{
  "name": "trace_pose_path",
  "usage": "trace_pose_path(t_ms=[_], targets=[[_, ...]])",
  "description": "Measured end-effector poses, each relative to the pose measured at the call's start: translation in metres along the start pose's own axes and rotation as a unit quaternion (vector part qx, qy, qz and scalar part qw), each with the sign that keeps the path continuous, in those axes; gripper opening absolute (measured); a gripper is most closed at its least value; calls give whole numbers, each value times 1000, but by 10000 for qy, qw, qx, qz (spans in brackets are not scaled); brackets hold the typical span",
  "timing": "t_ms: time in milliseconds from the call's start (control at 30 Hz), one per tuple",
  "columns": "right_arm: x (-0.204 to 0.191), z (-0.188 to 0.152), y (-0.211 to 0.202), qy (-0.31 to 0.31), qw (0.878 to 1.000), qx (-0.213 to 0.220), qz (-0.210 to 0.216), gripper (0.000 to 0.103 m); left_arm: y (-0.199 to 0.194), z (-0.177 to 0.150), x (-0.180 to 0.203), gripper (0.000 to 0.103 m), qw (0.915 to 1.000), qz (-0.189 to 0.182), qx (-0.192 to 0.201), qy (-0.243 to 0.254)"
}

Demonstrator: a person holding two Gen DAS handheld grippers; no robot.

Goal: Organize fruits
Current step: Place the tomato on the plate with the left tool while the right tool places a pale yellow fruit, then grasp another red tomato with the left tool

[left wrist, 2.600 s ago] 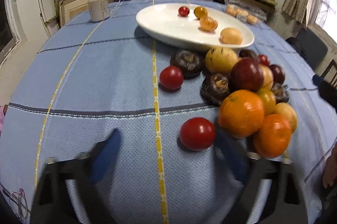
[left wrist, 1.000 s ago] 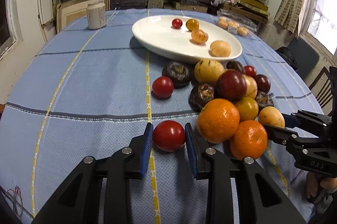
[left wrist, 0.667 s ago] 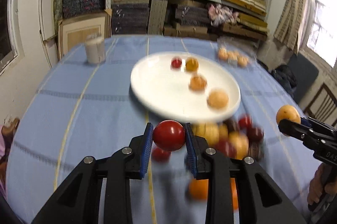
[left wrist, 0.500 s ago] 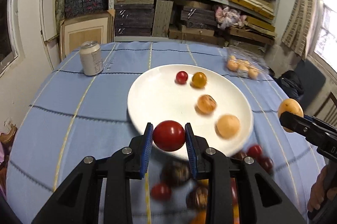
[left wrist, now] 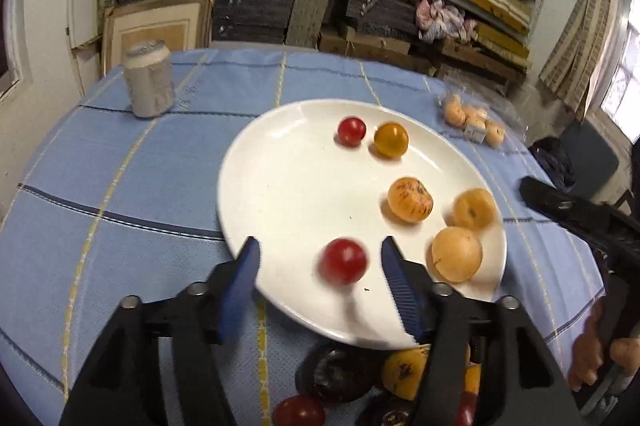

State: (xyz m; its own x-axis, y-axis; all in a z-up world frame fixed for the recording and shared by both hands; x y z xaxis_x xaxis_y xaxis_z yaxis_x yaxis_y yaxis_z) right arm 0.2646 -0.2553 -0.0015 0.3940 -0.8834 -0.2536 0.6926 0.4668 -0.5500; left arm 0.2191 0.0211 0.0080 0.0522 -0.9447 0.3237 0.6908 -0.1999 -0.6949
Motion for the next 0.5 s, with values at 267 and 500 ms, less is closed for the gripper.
trace_pose_path(t_ms=[267,500], targets=[[-19,-57,-76,-212,9976,576,-331,89,-49,-31,-31,77,9990,231,311,-207],[-27,-87,-88,-281,9972,427,-542,95,-67,-72,-44,76,9980,546,333,18]])
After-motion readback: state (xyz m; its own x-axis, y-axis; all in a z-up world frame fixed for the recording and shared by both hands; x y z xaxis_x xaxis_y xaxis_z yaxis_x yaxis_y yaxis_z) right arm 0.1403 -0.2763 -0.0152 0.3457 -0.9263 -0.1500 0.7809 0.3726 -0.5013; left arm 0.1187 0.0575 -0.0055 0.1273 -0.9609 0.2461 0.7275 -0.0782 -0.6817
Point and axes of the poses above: each gripper's, at about its wrist camera, not at the fingertips, and y roughly the way its jaws point, x to its right, z to its top, the point moved 1 cm from there along y, roughly the way its jaws point, and after that the axes turned 13 degrees about -y, right-handed, at the moved point
